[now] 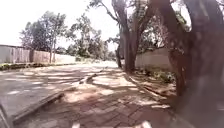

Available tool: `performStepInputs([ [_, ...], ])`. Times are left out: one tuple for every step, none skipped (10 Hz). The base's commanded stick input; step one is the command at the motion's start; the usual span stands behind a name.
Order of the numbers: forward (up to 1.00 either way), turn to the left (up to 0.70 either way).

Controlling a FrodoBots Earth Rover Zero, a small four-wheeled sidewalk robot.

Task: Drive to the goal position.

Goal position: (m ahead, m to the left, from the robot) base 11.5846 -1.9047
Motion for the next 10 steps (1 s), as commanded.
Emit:
performStepInputs([
  [0.50, 0.00],
  [0.50, 0.00],
  [0.50, 0.00],
  [0.50, 0.00],
  [0.50, 0.00],
  [0.50, 0.00],
  [0.50, 0.00],
  [0.50, 0.00],
  [0.50, 0.00],
  [0.50, 0.00],
])
